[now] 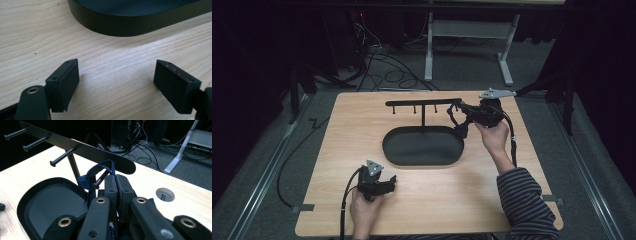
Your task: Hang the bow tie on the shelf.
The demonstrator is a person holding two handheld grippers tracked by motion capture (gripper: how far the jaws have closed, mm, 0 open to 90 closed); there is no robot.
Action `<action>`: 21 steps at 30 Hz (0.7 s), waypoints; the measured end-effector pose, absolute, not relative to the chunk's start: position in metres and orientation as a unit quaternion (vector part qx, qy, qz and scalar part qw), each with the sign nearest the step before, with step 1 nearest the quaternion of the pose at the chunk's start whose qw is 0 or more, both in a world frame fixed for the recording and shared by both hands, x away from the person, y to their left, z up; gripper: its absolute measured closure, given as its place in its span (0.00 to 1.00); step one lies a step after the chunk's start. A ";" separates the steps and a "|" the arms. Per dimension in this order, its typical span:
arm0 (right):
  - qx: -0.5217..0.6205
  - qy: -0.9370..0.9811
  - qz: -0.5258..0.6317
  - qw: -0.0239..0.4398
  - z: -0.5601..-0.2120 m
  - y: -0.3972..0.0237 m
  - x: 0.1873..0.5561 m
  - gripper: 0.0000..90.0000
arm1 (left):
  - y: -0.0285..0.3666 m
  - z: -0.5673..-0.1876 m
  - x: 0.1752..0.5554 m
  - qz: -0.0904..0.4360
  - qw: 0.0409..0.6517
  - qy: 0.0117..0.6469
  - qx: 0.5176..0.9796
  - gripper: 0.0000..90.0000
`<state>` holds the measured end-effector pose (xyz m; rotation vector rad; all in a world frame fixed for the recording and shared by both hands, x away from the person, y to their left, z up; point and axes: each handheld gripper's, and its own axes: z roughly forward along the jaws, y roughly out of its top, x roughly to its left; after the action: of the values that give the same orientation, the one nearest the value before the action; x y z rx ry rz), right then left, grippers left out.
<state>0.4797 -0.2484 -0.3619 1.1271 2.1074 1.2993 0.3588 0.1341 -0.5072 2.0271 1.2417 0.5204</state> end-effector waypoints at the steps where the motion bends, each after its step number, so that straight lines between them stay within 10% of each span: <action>1: 0.404 0.758 0.466 0.210 -0.362 -0.248 0.480 0.99 | 0.134 -0.507 0.359 0.201 0.347 0.479 0.781 0.23; 21: 0.410 0.760 0.463 0.198 -0.365 -0.248 0.481 0.94 | 0.134 -0.507 0.359 0.201 0.347 0.479 0.781 0.23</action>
<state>0.4814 -0.2482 -0.3649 1.1469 2.1274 1.2950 0.3588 0.1340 -0.5072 2.0271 1.2417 0.5206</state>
